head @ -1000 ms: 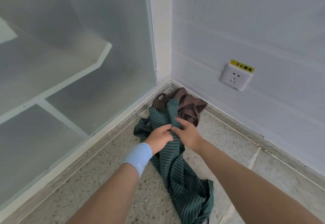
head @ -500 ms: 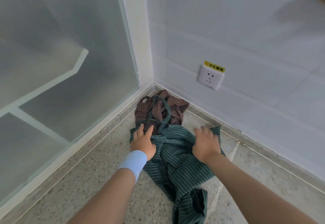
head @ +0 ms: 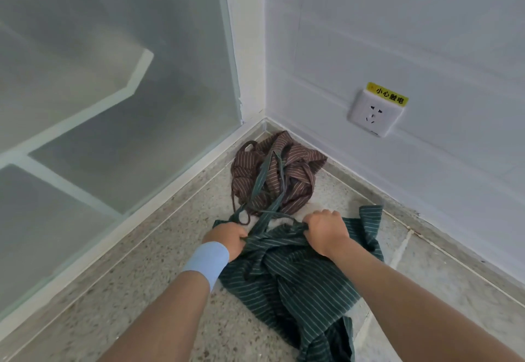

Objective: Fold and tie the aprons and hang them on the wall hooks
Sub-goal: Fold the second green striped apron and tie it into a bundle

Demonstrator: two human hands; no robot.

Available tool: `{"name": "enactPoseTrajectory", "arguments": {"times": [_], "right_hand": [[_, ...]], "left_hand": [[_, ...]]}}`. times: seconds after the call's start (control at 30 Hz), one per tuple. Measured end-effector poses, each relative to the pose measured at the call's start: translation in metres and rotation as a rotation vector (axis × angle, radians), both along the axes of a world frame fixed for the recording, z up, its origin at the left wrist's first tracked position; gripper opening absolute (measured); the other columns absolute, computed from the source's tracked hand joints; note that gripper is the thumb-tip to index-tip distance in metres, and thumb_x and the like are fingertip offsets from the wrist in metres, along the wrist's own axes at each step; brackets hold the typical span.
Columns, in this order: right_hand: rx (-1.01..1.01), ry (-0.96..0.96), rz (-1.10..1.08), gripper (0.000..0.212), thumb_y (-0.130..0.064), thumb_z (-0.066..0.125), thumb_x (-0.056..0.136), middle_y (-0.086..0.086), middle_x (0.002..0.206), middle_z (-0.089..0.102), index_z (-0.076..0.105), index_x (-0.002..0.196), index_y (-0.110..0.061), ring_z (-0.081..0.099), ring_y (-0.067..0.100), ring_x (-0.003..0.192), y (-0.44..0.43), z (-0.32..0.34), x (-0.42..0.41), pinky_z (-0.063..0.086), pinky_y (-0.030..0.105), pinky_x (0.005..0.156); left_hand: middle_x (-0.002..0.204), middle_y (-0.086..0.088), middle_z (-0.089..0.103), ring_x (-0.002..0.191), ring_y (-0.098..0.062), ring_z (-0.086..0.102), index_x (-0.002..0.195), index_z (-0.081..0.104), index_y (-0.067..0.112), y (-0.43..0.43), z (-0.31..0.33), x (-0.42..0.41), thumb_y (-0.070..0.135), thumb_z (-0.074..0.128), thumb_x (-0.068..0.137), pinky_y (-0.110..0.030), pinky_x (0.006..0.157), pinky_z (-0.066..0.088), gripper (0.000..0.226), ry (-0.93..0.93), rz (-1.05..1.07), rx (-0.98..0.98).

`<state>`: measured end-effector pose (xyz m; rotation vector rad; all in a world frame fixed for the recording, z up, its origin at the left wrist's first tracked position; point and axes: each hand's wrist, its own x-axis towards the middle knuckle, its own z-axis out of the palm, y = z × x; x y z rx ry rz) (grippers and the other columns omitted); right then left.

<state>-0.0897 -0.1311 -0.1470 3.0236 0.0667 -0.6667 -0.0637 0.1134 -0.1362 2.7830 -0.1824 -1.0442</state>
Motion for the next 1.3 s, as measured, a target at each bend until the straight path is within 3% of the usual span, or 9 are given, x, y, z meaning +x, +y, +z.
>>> {"name": "enactPoseTrajectory", "arguments": {"times": [0.2, 0.37, 0.43, 0.63, 0.77, 0.9, 1.07, 1.2, 1.3], "right_hand": [[0.343, -0.273, -0.359, 0.02, -0.039, 0.073, 0.08, 0.0, 0.089, 0.058, 0.061, 0.079, -0.024, 0.053, 0.023, 0.089, -0.014, 0.013, 0.001, 0.045, 0.039, 0.084], [0.595, -0.284, -0.567, 0.006, -0.012, 0.066, 0.069, 0.0, 0.072, 0.066, 0.064, 0.073, -0.016, 0.062, 0.021, 0.071, -0.02, 0.044, -0.001, 0.056, 0.038, 0.075], [0.592, -0.257, -0.656, 0.008, -0.016, 0.062, 0.07, 0.002, 0.067, 0.067, 0.065, 0.078, -0.016, 0.064, 0.022, 0.065, -0.027, 0.052, -0.007, 0.058, 0.038, 0.072], [0.696, -0.195, -0.738, 0.008, -0.031, 0.062, 0.077, -0.008, 0.076, 0.069, 0.065, 0.083, -0.027, 0.062, 0.02, 0.084, -0.041, 0.064, -0.03, 0.041, 0.044, 0.102], [0.831, -0.187, -0.73, 0.008, -0.018, 0.061, 0.071, -0.002, 0.068, 0.07, 0.067, 0.076, -0.018, 0.066, 0.023, 0.073, -0.04, 0.084, -0.038, 0.052, 0.04, 0.081], [0.911, -0.352, -0.782, 0.019, 0.001, 0.054, 0.077, 0.007, 0.073, 0.069, 0.064, 0.081, -0.015, 0.063, 0.022, 0.066, -0.049, 0.113, -0.044, 0.045, 0.026, 0.052], [0.783, -0.49, -0.612, 0.036, -0.011, 0.072, 0.079, -0.004, 0.06, 0.046, 0.039, 0.066, -0.02, 0.041, 0.016, 0.055, -0.063, 0.127, -0.062, 0.033, 0.029, 0.05], [0.414, -0.312, -0.202, 0.035, -0.019, 0.071, 0.078, -0.01, 0.061, 0.048, 0.041, 0.062, -0.024, 0.052, 0.017, 0.065, -0.053, 0.122, -0.09, 0.031, 0.022, 0.052], [0.107, 0.017, -0.065, 0.008, -0.024, 0.066, 0.081, -0.005, 0.088, 0.065, 0.061, 0.086, -0.027, 0.062, 0.019, 0.087, -0.038, 0.105, -0.115, 0.048, 0.027, 0.073]], "left_hand": [[0.101, 0.002, 0.064, 0.091, -0.021, 0.057, 0.109, 0.068, 0.026, 0.011, -0.001, -0.011, 0.02, 0.048, 0.093, -0.041, 0.089, 0.049, 0.027, -0.62, 0.305, -0.173], [0.085, 0.007, 0.065, 0.068, -0.016, 0.063, 0.108, 0.052, 0.045, 0.015, 0.015, -0.02, 0.026, 0.054, 0.09, -0.027, 0.059, 0.05, 0.027, -0.26, 0.298, -0.234], [0.096, 0.004, 0.064, 0.077, -0.015, 0.064, 0.108, 0.059, 0.042, 0.015, 0.021, -0.021, 0.033, 0.056, 0.086, -0.026, 0.063, 0.051, 0.024, -0.083, 0.103, -0.133], [0.077, 0.003, 0.055, 0.077, -0.017, 0.059, 0.073, 0.056, 0.016, -0.01, 0.051, -0.028, 0.024, 0.048, 0.089, -0.025, 0.065, 0.047, 0.019, -0.028, -0.009, 0.231], [0.089, 0.002, 0.063, 0.097, -0.023, 0.063, 0.082, 0.059, 0.022, -0.02, 0.074, -0.028, 0.033, 0.051, 0.09, -0.033, 0.093, 0.046, 0.016, -0.164, -0.131, 0.218], [0.082, 0.0, 0.06, 0.068, -0.019, 0.054, 0.098, 0.047, 0.032, -0.013, 0.097, -0.035, 0.041, 0.058, 0.086, -0.033, 0.063, 0.042, 0.018, -0.161, -0.106, -0.211], [0.093, 0.004, 0.067, 0.084, -0.021, 0.061, 0.102, 0.059, 0.025, 0.007, 0.119, -0.044, 0.038, 0.049, 0.096, -0.034, 0.085, 0.048, 0.018, -0.674, -0.124, 0.154], [0.124, -0.002, 0.062, 0.106, -0.023, 0.063, 0.135, 0.055, 0.017, 0.016, 0.112, -0.069, 0.055, 0.054, 0.09, -0.033, 0.087, 0.052, 0.059, 0.087, -0.247, 0.433], [0.143, -0.003, 0.05, 0.112, -0.022, 0.063, 0.148, 0.039, 0.022, 0.02, 0.094, -0.102, 0.051, 0.063, 0.088, -0.034, 0.094, 0.052, 0.071, 0.371, -0.19, 0.379]]}}
